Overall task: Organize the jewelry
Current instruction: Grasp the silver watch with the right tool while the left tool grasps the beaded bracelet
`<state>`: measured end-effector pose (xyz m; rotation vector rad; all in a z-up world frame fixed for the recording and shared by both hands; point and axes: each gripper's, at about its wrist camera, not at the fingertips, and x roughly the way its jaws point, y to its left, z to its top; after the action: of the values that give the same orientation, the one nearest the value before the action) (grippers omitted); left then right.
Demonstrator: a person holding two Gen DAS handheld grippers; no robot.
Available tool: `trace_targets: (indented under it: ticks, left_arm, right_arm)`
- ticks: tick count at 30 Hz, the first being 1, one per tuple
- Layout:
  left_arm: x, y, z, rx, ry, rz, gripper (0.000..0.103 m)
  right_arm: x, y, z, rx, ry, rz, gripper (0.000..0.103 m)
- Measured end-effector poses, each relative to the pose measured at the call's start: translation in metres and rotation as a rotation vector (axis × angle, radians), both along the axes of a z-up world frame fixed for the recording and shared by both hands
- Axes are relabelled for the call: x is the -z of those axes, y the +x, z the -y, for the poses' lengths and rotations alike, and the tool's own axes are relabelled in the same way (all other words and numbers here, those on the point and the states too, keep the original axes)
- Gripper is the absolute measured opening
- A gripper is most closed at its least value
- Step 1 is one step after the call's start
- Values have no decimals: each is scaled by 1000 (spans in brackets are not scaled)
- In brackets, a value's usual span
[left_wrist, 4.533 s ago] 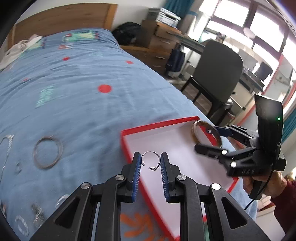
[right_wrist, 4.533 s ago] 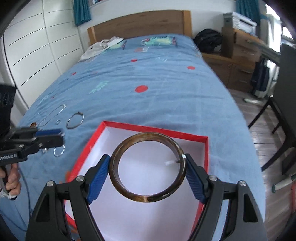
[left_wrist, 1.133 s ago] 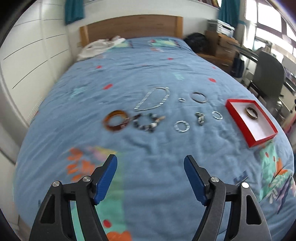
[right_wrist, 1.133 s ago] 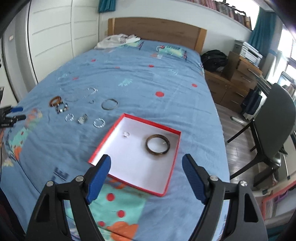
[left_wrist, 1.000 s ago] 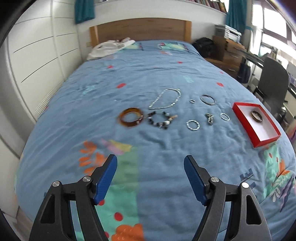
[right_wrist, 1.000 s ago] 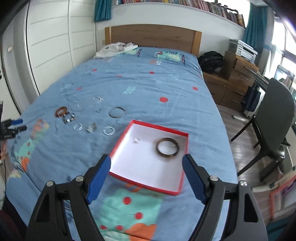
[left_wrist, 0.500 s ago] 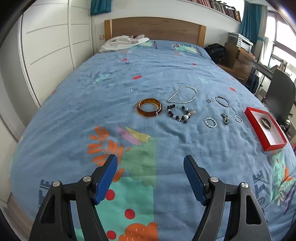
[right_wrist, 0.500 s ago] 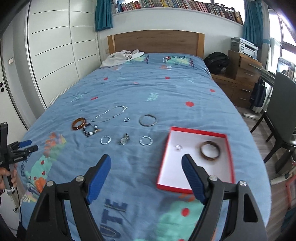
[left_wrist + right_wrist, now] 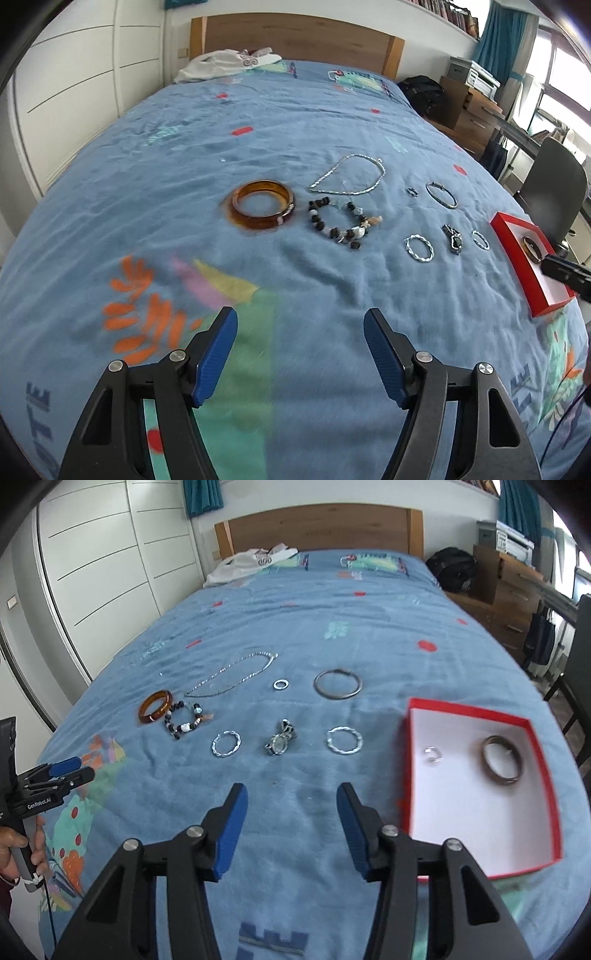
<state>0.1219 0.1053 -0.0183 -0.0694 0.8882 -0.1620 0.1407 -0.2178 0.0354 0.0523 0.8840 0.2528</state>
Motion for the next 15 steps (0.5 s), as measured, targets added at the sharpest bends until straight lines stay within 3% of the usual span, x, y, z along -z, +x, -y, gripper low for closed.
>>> trace_targets:
  ticks: [10, 15]
  left_arm:
    - [30, 70, 44, 67, 25, -31, 70]
    - [49, 101, 54, 54, 34, -66, 70]
  right_arm:
    - [47, 52, -19, -3, 38, -58, 49]
    - [67, 74, -22, 5, 60, -86, 49]
